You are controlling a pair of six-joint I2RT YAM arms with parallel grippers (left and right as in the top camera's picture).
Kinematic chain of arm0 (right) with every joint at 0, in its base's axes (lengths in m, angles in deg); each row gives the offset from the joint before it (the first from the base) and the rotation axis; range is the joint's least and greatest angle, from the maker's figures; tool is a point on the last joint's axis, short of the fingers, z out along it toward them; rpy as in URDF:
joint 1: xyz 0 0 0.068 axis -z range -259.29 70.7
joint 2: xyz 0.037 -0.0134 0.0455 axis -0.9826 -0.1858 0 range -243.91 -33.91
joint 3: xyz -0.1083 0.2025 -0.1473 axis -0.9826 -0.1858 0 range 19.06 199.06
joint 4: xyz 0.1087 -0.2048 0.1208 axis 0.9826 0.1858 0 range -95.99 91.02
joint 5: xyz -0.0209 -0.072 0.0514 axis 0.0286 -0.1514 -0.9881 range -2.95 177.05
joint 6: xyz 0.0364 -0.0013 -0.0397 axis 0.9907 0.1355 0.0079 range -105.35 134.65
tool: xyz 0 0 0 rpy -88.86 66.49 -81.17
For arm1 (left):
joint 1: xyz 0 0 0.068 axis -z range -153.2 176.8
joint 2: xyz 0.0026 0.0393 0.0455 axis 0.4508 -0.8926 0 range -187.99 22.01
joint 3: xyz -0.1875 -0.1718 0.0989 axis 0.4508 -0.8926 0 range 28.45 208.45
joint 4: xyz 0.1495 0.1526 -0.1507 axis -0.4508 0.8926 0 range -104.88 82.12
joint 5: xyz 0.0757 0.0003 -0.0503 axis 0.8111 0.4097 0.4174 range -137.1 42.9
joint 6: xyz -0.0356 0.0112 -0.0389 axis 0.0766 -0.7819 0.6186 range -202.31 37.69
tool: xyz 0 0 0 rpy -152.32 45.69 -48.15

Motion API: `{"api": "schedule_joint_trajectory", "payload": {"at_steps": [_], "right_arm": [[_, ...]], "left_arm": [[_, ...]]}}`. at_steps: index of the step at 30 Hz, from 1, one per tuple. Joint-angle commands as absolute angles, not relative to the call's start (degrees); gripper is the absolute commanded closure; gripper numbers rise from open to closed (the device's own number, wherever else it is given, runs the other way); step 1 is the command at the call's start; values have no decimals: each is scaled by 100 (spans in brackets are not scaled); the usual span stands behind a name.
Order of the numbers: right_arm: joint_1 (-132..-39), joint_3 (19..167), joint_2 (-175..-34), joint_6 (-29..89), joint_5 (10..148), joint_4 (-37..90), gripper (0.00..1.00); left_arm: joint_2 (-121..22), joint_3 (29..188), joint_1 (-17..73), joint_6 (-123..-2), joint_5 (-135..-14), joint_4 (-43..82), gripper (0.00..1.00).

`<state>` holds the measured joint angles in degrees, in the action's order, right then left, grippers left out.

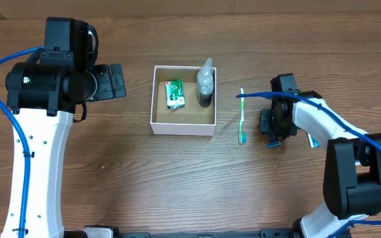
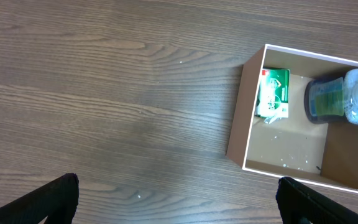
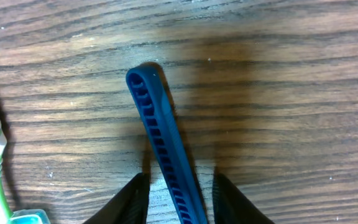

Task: Pack container
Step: 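Grasp the blue razor with the right gripper and lift it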

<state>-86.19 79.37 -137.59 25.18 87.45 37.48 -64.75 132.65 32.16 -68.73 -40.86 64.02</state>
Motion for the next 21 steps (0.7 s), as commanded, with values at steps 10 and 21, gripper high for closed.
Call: {"api": "schedule_joint_trajectory", "payload": {"at_steps": [10,21], "right_arm": [[-8615,7983,-13850,2522,8758,3621,96],[-8768,9188,-12880,2673,8741,4657,96]], "left_arm": [[-6499,13232,3197,-6857,-4134,6397,0],[-6499,13232,3197,-6857,-4110,6389,0]]}}
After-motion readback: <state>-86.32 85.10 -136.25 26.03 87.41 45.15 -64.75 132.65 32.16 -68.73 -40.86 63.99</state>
